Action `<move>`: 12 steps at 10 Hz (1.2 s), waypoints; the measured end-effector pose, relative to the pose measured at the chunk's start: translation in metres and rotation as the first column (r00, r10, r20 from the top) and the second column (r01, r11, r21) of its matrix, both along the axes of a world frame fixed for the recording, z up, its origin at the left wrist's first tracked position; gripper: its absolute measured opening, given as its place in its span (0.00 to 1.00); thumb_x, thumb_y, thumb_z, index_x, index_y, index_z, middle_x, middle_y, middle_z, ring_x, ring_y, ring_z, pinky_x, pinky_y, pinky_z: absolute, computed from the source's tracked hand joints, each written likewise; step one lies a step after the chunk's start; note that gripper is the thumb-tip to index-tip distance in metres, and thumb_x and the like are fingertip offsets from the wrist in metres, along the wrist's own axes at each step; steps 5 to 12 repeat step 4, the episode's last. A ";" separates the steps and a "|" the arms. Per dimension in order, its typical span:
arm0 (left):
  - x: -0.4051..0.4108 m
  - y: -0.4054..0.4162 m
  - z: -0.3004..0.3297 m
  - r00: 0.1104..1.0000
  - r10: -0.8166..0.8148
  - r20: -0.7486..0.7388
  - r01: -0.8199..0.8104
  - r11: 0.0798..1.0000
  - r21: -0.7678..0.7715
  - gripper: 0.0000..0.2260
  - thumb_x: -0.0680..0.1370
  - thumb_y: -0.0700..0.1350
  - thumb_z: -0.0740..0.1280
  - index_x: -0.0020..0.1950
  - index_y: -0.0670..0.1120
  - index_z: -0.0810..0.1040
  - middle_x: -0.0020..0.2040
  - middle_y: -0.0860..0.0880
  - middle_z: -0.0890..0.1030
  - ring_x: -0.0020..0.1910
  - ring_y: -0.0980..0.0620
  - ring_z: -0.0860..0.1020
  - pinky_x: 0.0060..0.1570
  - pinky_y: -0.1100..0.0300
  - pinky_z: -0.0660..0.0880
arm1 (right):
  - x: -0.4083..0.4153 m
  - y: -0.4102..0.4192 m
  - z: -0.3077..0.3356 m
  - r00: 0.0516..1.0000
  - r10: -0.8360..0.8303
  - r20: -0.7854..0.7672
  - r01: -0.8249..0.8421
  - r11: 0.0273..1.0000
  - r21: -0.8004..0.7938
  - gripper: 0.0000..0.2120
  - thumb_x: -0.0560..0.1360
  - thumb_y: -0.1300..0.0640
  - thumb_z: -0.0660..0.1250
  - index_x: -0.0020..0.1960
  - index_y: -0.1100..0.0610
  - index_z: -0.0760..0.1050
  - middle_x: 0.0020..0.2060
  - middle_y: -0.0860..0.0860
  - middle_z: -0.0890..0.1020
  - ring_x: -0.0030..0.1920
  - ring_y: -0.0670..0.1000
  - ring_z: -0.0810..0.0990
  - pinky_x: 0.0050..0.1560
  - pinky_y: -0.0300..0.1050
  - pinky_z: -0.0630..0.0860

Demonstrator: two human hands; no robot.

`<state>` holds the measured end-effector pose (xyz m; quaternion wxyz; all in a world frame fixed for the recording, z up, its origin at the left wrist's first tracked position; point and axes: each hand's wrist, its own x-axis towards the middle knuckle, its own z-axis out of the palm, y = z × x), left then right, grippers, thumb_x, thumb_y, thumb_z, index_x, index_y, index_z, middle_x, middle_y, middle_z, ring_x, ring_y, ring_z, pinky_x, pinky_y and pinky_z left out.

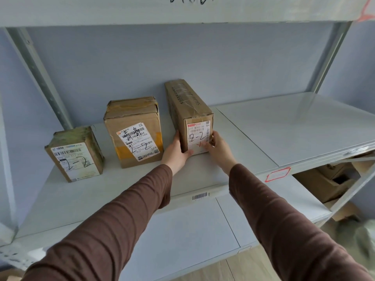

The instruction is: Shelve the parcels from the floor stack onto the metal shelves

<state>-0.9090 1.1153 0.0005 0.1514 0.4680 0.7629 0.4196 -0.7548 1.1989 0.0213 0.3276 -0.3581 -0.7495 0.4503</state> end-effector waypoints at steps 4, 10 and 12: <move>0.011 -0.010 0.010 0.998 -0.003 -0.069 0.000 0.999 -0.042 0.41 0.77 0.49 0.74 0.82 0.47 0.53 0.72 0.46 0.76 0.70 0.44 0.76 0.68 0.50 0.74 | 0.005 -0.009 0.002 0.995 -0.077 0.070 0.077 0.997 0.008 0.29 0.81 0.54 0.67 0.79 0.55 0.62 0.73 0.55 0.73 0.72 0.57 0.73 0.70 0.57 0.72; 0.011 -0.010 0.010 0.998 -0.003 -0.069 0.000 0.999 -0.042 0.41 0.77 0.49 0.74 0.82 0.47 0.53 0.72 0.46 0.76 0.70 0.44 0.76 0.68 0.50 0.74 | 0.005 -0.009 0.002 0.995 -0.077 0.070 0.077 0.997 0.008 0.29 0.81 0.54 0.67 0.79 0.55 0.62 0.73 0.55 0.73 0.72 0.57 0.73 0.70 0.57 0.72; 0.011 -0.010 0.010 0.998 -0.003 -0.069 0.000 0.999 -0.042 0.41 0.77 0.49 0.74 0.82 0.47 0.53 0.72 0.46 0.76 0.70 0.44 0.76 0.68 0.50 0.74 | 0.005 -0.009 0.002 0.995 -0.077 0.070 0.077 0.997 0.008 0.29 0.81 0.54 0.67 0.79 0.55 0.62 0.73 0.55 0.73 0.72 0.57 0.73 0.70 0.57 0.72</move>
